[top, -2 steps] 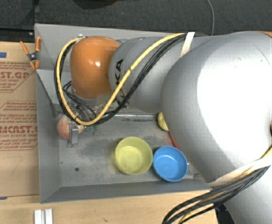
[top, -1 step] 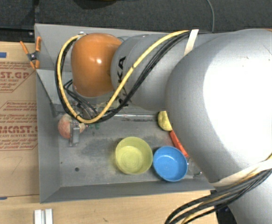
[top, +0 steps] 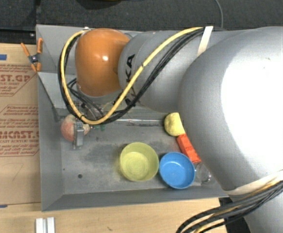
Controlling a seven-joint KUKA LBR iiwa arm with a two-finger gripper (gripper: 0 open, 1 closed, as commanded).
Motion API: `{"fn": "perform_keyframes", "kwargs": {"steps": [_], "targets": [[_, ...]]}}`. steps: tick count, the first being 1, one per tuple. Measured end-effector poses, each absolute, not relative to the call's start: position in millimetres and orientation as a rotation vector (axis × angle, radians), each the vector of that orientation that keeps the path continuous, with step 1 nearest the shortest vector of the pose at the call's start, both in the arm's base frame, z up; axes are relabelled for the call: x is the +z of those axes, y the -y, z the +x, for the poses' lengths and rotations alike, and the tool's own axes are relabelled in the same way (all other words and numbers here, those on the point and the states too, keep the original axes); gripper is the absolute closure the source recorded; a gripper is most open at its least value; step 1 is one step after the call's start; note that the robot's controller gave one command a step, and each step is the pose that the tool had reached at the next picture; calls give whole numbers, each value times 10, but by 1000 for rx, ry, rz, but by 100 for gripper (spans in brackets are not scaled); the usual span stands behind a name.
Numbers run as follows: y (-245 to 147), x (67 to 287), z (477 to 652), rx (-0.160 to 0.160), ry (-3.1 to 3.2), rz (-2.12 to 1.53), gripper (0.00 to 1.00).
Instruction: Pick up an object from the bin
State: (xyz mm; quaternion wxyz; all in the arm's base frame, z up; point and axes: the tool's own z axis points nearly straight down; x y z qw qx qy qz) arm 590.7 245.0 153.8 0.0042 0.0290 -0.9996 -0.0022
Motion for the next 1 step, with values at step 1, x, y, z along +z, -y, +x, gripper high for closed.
{"fn": "perform_keyframes", "kwargs": {"steps": [1], "targets": [[-2455, 1689, 5918, -10, 3136, 91, 100]]}}
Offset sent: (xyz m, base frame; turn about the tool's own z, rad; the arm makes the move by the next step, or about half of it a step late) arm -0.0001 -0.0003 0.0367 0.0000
